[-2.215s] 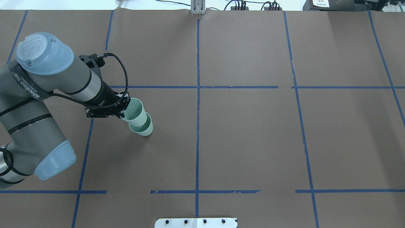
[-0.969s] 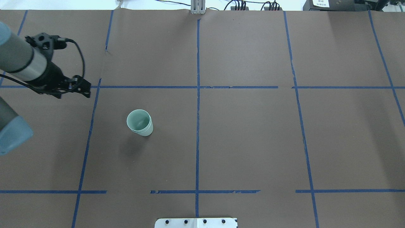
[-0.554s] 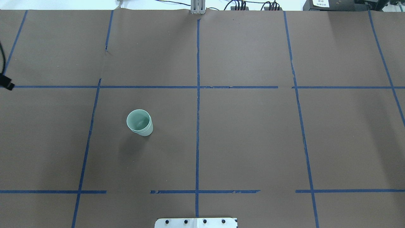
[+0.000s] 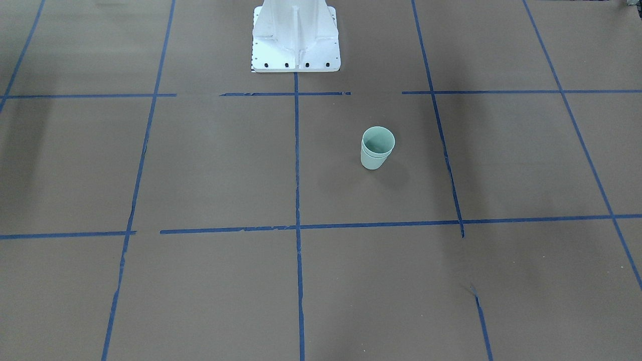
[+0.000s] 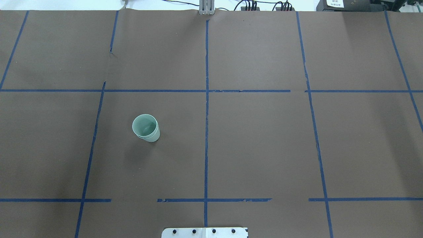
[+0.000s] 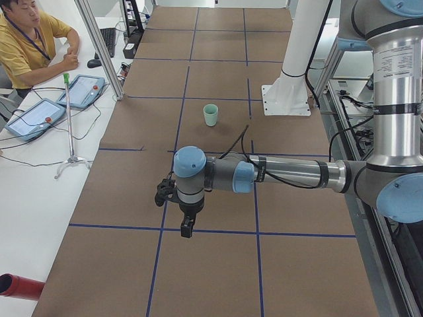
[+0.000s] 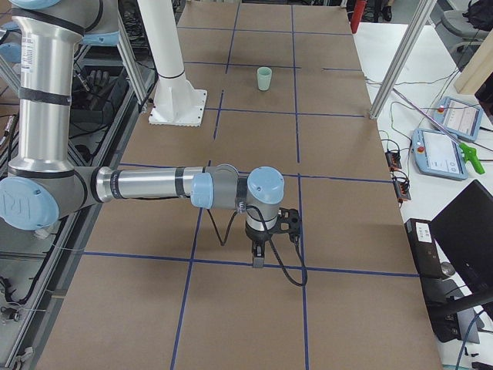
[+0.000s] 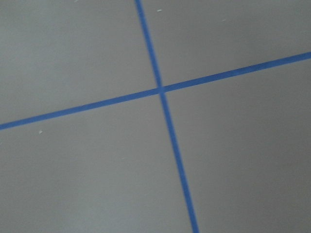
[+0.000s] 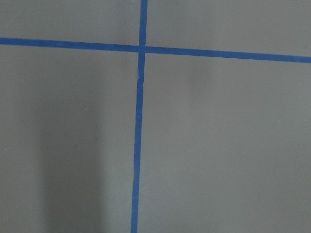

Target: Stack cups

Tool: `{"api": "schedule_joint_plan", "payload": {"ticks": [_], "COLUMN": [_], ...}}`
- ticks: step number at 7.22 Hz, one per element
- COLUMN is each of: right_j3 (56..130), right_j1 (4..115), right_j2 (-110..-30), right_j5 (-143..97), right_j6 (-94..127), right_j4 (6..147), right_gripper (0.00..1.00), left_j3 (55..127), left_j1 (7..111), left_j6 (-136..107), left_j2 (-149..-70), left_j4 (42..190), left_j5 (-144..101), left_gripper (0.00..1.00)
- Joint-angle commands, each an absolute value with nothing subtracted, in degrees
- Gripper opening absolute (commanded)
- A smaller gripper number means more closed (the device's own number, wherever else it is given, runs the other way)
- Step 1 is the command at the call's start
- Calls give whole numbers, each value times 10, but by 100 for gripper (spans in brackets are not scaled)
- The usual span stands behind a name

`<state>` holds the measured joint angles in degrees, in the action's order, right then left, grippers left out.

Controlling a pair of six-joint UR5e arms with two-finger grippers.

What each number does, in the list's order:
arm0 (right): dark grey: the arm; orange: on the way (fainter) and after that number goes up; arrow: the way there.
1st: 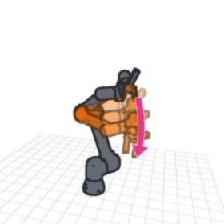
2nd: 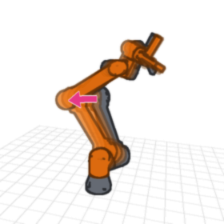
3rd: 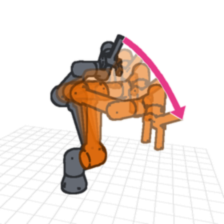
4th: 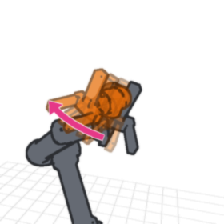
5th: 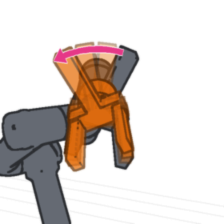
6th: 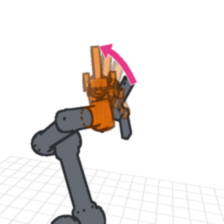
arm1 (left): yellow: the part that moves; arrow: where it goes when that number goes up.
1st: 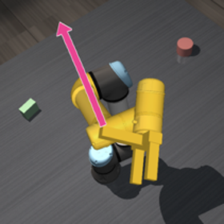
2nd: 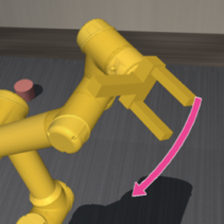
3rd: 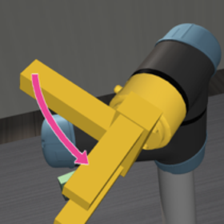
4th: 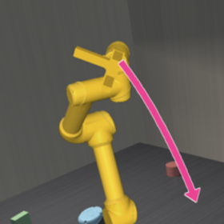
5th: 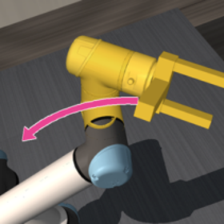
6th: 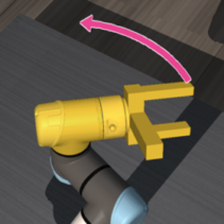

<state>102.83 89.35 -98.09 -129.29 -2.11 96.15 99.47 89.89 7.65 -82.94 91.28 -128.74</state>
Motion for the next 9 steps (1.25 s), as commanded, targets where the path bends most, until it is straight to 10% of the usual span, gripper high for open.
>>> {"api": "schedule_joint_plan", "payload": {"ticks": [1, 9], "right_j3": [1028, 1028], "right_j1": [893, 894], "right_j2": [-981, -981], "right_j5": [-1293, -1293], "right_j6": [-21, -21], "right_j4": [962, 962], "right_gripper": [100, 100], "left_j3": [988, 995], "left_j1": [914, 913], "left_j6": [98, 100], "left_j2": [-820, -817], "left_j4": [910, 915], "left_j5": [-1322, -1319], "left_gripper": [100, 100]}}
